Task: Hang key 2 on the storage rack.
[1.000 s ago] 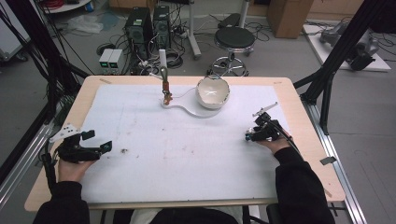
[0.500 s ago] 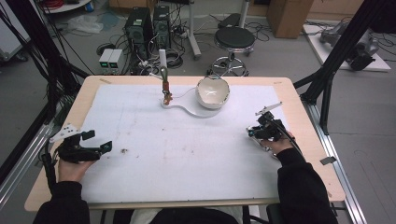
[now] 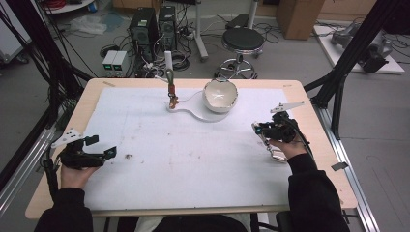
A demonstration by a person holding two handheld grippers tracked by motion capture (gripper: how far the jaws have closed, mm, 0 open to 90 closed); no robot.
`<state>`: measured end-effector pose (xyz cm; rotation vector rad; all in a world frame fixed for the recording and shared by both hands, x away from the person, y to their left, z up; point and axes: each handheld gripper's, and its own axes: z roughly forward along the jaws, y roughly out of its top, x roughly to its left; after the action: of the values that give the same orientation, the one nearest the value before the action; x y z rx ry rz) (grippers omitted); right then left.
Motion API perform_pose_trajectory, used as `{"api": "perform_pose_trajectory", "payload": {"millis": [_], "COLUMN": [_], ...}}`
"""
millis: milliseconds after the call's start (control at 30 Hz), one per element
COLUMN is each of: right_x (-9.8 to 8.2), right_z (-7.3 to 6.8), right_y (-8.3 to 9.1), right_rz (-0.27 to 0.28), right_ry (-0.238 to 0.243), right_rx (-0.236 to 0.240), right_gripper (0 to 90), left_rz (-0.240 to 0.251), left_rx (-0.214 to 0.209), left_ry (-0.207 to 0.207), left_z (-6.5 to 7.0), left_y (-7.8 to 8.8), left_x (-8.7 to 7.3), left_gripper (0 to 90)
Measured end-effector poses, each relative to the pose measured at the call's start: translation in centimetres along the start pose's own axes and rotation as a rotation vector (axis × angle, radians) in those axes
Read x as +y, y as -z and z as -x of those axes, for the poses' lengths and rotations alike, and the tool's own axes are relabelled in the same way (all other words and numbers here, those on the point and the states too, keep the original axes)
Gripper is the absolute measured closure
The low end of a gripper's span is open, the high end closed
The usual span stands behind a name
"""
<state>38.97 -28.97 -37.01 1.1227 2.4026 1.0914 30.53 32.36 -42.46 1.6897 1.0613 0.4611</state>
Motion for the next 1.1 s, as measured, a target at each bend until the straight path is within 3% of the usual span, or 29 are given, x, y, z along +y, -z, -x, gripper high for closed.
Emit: {"api": "perform_pose_trajectory", "payload": {"millis": [300, 667, 1100], "right_x": [3.0, 5.3, 8.5], "right_z": [-2.2, -4.7, -7.3], "right_y": [2.1, 2.2, 2.3], "right_rz": [0.131, 0.175, 0.246], "right_ry": [0.034, 0.092, 0.130], "right_rx": [0.061, 0.115, 0.162], "right_gripper": [73.8, 73.8, 73.7], "left_rz": [0.016, -0.011, 0.020], "left_rx": [-0.007, -0.029, -0.048], "left_ry": [0.010, -0.014, -0.023], "left_z": [0.0, 0.5, 1.1], "left_y": [-0.1, -0.5, -0.3], "left_x": [0.1, 0.3, 1.1], "left_gripper": [1.8, 1.8, 1.8]}}
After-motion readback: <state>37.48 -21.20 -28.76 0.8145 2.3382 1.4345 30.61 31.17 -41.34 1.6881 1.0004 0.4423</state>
